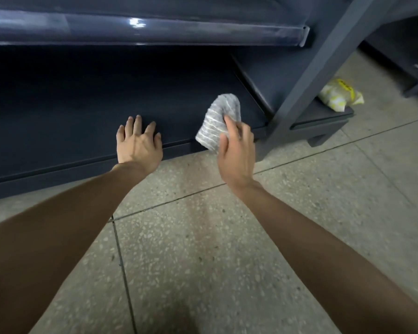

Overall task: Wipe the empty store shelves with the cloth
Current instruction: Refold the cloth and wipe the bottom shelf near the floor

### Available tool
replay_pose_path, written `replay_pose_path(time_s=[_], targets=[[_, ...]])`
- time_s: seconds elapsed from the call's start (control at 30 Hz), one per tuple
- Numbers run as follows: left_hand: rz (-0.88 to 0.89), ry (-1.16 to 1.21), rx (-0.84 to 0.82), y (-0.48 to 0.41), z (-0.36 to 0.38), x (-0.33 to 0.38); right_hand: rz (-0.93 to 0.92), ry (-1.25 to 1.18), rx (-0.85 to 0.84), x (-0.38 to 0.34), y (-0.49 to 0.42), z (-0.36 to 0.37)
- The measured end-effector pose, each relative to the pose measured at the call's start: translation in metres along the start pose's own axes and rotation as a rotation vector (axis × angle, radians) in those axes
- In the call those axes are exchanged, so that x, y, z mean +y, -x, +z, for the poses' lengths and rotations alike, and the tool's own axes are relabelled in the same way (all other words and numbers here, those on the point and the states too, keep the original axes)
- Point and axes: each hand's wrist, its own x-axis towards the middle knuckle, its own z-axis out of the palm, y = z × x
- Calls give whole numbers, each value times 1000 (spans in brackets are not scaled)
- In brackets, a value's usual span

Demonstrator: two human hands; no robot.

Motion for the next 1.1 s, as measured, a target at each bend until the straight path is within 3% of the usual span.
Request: replay_pose_path(time_s=[0.07, 0.2, 0.37, 0.57, 0.8, 1.0, 1.1], targets=[[-24, 11, 49, -2, 2, 3, -8, 58, -138, -14, -16, 16], [-62, 18, 108, -15, 6, 7, -99, 226, -568, -28, -46, 56], [-65, -44, 212, -17, 16, 7, -231, 293, -688, -27, -93, 82], [-80, -101, 262, -19, 19, 10, -179, 317, -700, -18, -157, 110], [-79, -117, 241, -17, 14, 10, 224, 398, -604, 43, -172, 86], [-6, -68, 111, -16, 0, 2, 239, 414, -459, 45, -124, 53], [61, -91, 2, -3, -16, -19, 245, 425, -480, 37, -108, 48]])
